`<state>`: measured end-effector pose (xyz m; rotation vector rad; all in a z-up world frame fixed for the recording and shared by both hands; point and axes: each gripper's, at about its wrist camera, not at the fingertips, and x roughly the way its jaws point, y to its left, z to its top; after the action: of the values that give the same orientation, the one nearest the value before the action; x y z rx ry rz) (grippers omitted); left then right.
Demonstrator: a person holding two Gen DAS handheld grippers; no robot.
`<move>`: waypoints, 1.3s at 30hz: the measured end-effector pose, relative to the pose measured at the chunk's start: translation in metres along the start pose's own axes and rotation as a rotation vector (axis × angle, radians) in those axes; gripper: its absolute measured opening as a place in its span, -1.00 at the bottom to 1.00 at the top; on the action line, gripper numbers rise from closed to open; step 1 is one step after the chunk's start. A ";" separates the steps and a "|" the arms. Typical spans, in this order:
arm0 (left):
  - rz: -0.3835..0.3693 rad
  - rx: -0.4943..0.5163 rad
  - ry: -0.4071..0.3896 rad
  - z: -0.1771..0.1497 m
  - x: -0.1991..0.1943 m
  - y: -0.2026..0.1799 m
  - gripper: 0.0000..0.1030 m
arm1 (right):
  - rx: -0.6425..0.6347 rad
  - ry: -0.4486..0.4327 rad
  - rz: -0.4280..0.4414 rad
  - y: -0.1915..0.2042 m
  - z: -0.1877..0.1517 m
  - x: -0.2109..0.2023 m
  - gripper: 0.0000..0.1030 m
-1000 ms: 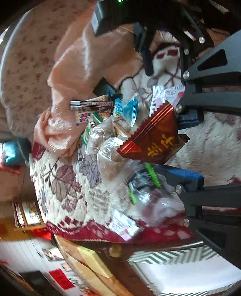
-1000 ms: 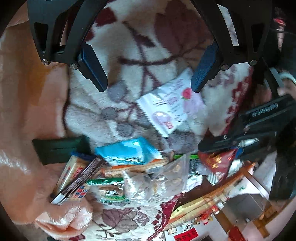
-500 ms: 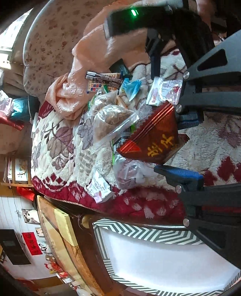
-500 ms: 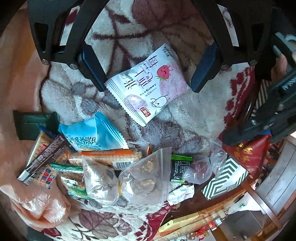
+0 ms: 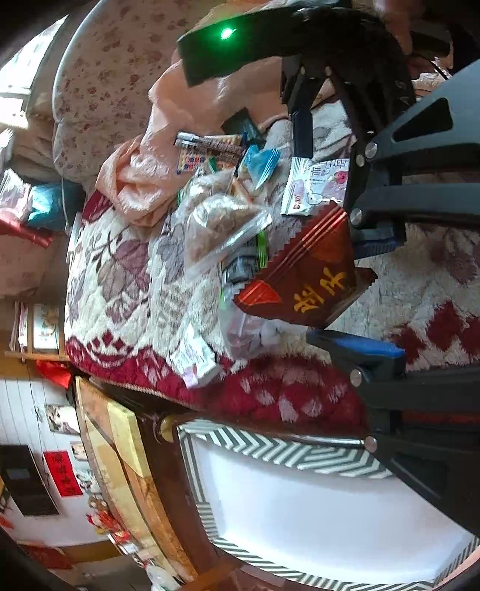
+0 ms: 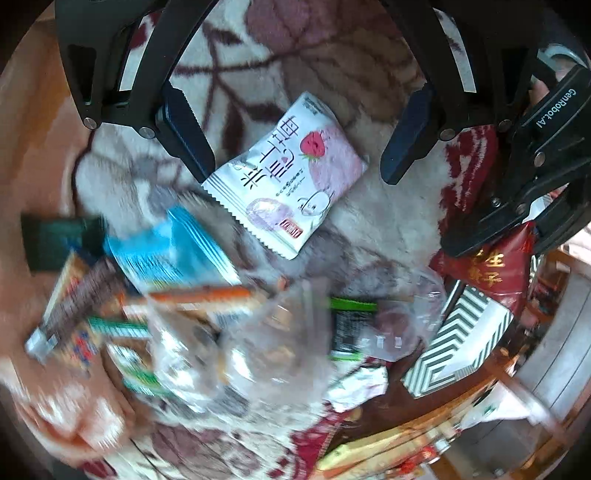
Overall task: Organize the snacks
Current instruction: 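Grasp the pink strawberry packet with the right gripper while the left holds the red bag, then carry the red bag and strawberry packet in both grippers over the white box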
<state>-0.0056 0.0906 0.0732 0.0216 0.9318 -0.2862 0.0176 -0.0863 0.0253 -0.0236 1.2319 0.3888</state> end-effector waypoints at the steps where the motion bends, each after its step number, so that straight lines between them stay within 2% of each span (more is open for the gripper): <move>1: -0.005 -0.010 0.001 0.000 0.000 0.002 -0.25 | -0.007 -0.011 -0.005 0.004 -0.001 0.000 0.78; 6: 0.002 -0.011 0.001 -0.002 0.002 0.003 -0.25 | 0.010 -0.039 -0.085 0.001 0.001 0.007 0.78; 8: 0.002 -0.012 0.004 -0.003 0.003 0.003 -0.25 | 0.023 -0.035 -0.061 -0.007 0.000 0.010 0.64; 11: 0.005 -0.026 0.006 -0.003 0.003 0.006 -0.25 | -0.069 -0.051 -0.076 -0.001 -0.003 0.010 0.47; 15: 0.002 -0.048 -0.006 -0.002 -0.001 0.008 -0.25 | -0.094 -0.046 -0.050 -0.009 -0.013 -0.002 0.16; 20: 0.011 -0.062 -0.030 0.003 -0.013 0.007 -0.25 | -0.148 -0.065 -0.031 -0.004 -0.016 -0.018 0.14; 25: 0.042 -0.106 -0.047 0.010 -0.029 0.018 -0.25 | -0.206 -0.113 0.009 0.019 -0.007 -0.039 0.14; 31: 0.094 -0.182 -0.058 0.014 -0.046 0.047 -0.25 | -0.281 -0.151 0.042 0.054 0.010 -0.053 0.14; 39: 0.190 -0.297 -0.068 0.006 -0.065 0.097 -0.25 | -0.389 -0.156 0.080 0.109 0.026 -0.050 0.14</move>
<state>-0.0129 0.1982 0.1187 -0.1717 0.8897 0.0286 -0.0052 0.0071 0.1014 -0.2731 0.9906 0.6833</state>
